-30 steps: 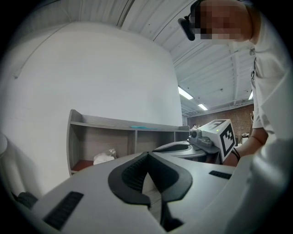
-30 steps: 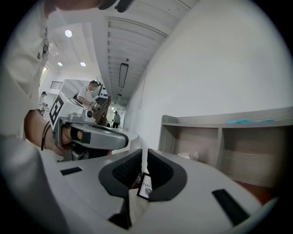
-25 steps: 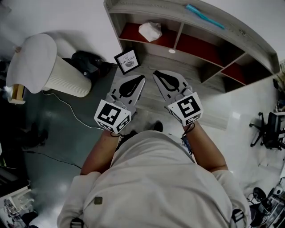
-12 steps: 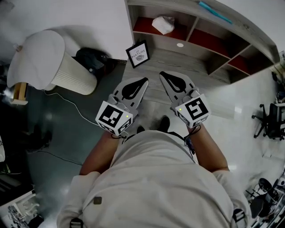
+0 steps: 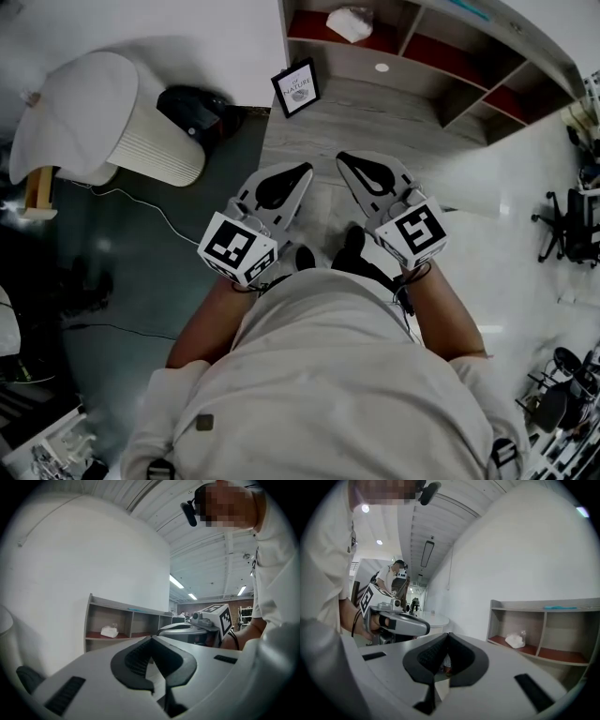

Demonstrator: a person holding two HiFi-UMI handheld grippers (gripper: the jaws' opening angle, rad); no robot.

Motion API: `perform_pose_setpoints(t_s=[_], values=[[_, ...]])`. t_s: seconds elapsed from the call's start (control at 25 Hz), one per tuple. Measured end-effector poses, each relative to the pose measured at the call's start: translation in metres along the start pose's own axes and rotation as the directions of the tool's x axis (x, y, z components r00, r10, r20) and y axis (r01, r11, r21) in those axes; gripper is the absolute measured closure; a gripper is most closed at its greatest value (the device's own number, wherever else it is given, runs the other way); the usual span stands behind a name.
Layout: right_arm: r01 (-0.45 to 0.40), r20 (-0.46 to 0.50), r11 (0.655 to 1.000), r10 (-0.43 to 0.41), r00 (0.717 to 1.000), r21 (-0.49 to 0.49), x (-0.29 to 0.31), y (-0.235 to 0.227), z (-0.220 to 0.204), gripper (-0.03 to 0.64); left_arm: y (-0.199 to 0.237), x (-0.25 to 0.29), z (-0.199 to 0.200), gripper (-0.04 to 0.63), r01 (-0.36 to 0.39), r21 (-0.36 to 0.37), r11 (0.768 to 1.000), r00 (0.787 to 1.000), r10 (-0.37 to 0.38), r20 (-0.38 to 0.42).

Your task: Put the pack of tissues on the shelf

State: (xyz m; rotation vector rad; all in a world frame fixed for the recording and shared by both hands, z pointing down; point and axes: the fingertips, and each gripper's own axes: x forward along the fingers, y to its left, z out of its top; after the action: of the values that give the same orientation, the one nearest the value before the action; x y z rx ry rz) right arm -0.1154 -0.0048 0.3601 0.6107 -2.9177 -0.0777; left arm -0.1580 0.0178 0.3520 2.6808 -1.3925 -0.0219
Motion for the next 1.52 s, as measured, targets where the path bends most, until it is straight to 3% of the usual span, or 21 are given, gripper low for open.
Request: perform_pose_setpoints(t_s=[0.52, 0.72, 1.52], values=[[-0.018, -0.028, 1.000, 0.018, 0.999, 0.021, -0.068, 0.015, -0.009, 0.597, -0.042, -0.007, 0.005, 0.580, -0.034, 0.008, 0.999, 0.999, 0.034, 0.028], [-0.043, -0.040, 0.999, 0.043, 0.998, 0.022, -0.106, 0.010, -0.020, 0.597, -0.074, 0.010, 0.000, 0.580, -0.041, 0.029, 0.999, 0.999, 0.040, 0.024], [-0.093, -0.056, 0.994, 0.096, 0.994, 0.054, -0.282, -0.003, -0.075, 0.597, -0.228, 0.056, -0.038, 0.579, -0.092, -0.003, 0.996, 0.996, 0.092, -0.008]])
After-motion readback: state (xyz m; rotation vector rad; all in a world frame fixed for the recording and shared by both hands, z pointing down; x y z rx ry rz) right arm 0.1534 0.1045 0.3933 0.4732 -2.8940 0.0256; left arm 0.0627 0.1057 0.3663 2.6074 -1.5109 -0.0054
